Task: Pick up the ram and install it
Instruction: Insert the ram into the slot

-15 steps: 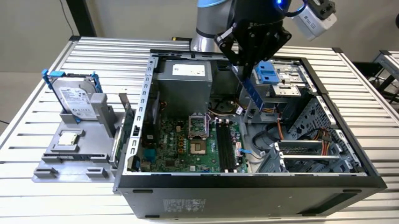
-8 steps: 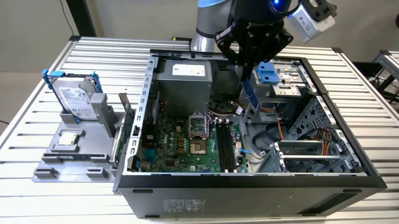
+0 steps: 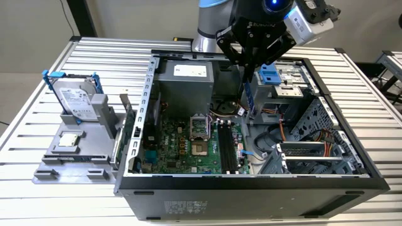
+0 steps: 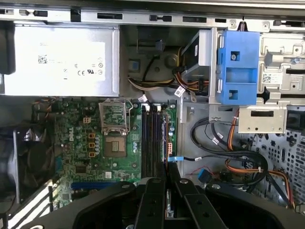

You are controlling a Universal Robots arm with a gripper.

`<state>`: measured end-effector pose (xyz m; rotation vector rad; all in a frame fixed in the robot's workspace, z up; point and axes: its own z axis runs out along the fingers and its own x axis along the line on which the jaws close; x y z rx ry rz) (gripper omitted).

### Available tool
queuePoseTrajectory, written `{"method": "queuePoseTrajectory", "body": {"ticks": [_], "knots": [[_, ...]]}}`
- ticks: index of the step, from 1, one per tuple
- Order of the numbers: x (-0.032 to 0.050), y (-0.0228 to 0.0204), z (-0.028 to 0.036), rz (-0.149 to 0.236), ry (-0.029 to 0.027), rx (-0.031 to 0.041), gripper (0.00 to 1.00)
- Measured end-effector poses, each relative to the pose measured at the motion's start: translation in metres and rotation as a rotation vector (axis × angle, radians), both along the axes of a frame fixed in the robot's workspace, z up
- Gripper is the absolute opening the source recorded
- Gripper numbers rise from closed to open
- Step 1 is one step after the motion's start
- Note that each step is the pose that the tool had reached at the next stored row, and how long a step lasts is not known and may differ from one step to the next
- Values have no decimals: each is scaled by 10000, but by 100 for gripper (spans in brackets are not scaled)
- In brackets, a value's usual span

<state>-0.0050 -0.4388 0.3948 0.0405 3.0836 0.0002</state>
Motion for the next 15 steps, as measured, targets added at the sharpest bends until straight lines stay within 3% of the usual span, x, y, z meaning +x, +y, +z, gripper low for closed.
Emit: {"method": "queuePoseTrajectory", "body": {"ticks": [6,10,15], "knots": [[24,0,-2,-5,0,1,0],[132,0,-13,-3,12,-2,0],[230,-1,-47,-2,84,-1,0]]}}
